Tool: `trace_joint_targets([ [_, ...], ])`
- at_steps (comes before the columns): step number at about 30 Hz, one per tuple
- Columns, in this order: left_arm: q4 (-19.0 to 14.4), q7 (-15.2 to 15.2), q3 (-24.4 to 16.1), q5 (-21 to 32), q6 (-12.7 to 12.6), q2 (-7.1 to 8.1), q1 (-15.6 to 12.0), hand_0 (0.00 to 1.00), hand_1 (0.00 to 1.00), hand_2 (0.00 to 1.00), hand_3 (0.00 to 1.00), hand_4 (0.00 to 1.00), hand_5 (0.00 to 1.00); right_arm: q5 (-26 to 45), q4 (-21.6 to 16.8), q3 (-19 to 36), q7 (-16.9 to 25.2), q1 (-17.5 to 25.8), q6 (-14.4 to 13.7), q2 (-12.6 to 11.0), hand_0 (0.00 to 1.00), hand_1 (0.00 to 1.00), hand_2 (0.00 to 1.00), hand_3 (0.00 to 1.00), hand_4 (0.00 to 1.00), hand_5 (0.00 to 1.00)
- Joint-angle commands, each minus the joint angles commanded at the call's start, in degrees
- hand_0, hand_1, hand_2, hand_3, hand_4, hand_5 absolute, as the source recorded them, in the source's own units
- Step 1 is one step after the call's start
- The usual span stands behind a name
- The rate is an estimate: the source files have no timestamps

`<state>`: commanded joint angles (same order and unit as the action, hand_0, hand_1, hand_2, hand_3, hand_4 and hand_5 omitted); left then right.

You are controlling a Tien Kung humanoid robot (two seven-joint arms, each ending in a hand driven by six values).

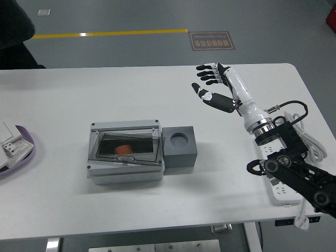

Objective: Pick up the cylinder from the cube,place it in the box,flap close box

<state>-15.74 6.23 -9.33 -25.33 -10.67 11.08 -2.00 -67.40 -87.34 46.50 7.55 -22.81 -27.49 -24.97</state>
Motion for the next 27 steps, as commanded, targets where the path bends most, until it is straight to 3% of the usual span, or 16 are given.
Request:
trace_joint_targets([
  [5,-0.1,-0.1,0.2,-0.1,0.0,0.22,0.2,0.514,0.561,0.561,0.607,0.718,0.170,7.6,1.4,2.9,5.2,3.6,1.2,0.5,0.626,0.639,0.648,0.676,0.704,0.302],
  [6,-0.1,-0.1,0.2,-0.1,0.0,0.28,0.3,0.514,0.561,0.562,0.607,0.719,0.169,8.8,1.5,3.2,5.7,4.3,1.3,0.4,0.668,0.647,0.650,0.675,0.701,0.308],
  [12,-0.3,-0.5,1.1,1.2,0.0,0.81,-0.2,0.514,0.560,0.562,0.608,0.719,0.170,14.8,2.3,5.0,7.9,7.9,1.5,-0.2,0.668,0.651,0.653,0.671,0.703,0.315],
  [27,-0.7,-0.7,1.7,1.8,0.1,2.65,-0.8,0.514,0.560,0.562,0.607,0.719,0.172,17.0,3.7,6.8,10.2,9.2,1.5,0.6,0.661,0.650,0.638,0.657,0.696,0.320],
])
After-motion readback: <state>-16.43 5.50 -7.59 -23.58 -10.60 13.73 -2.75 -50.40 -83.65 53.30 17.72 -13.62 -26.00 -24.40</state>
